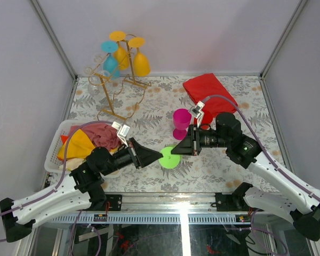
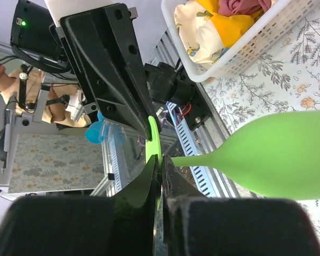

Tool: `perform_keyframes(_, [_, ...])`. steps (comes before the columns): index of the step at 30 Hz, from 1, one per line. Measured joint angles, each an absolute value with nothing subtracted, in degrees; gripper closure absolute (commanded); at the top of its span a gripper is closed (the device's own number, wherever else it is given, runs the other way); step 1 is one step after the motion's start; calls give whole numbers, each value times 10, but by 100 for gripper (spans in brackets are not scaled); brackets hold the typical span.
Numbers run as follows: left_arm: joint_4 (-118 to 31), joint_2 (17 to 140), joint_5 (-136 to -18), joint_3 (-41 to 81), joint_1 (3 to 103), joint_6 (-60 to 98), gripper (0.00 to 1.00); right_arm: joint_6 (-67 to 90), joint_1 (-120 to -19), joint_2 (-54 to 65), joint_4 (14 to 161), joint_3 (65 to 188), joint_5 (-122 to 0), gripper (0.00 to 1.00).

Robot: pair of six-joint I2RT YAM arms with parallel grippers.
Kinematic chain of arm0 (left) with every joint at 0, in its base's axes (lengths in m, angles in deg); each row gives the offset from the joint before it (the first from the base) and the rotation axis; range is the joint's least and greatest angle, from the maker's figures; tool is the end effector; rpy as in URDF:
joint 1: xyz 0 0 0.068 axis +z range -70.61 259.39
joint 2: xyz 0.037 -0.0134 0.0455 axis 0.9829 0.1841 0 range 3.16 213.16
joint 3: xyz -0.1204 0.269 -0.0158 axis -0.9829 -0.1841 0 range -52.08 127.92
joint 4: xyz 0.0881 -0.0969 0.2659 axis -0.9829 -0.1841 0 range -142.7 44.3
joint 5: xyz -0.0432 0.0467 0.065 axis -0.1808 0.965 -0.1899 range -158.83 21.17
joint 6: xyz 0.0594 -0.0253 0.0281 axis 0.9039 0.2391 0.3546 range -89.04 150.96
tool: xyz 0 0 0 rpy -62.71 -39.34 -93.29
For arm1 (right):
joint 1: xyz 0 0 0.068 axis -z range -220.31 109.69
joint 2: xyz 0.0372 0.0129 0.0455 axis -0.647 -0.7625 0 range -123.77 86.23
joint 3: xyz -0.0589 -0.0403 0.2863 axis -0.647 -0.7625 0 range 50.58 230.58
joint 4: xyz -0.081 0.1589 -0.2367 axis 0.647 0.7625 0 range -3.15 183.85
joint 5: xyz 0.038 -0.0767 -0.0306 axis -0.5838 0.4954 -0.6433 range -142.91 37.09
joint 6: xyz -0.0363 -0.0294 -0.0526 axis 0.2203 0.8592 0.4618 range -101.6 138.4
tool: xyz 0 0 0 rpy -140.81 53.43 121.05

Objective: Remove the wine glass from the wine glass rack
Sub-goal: Place the wine glass at the center of the board.

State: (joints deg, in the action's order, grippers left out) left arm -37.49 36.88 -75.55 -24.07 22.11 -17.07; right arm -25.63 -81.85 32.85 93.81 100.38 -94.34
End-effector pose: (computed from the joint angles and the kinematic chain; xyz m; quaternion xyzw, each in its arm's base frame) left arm 0.1019 -0.1711 0.3103 0.0979 0.6846 -0.5979 0.4052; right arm 0.1614 0.1937 0.3646 -0.2104 0.7241 0.6057 0.2540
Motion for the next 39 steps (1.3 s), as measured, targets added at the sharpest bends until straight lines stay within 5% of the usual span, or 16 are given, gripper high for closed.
perform_keyframes(3, [-372, 365, -747, -250, 221, -174, 60, -255, -827, 319, 936, 1004, -941, 100])
perform_keyframes(8, [-371, 361, -746, -263, 221, -181, 55, -252, -839, 313, 923, 1004, -934, 100])
perform_keyframes(16, [-358, 355, -790, -278, 221, -187, 73, -242, -840, 313, 899, 1004, -912, 100])
perform_keyframes(21, [-314, 356, -813, -291, 221, -196, 94, -238, -843, 313, 884, 1004, -909, 98])
perform_keyframes(23, [-302, 359, -816, -291, 221, -199, 100, -238, -844, 313, 878, 1004, -911, 91])
perform_keyframes(27, [-284, 361, -817, -296, 221, -202, 100, -222, -845, 321, 868, 1004, -911, 52])
perform_keyframes(31, [-282, 359, -833, -300, 220, -165, 100, -187, -850, 337, 918, 1027, -865, 35])
perform_keyframes(39, [-301, 337, -938, -290, 220, 29, 100, -116, -850, 381, 1049, 1116, -584, 23])
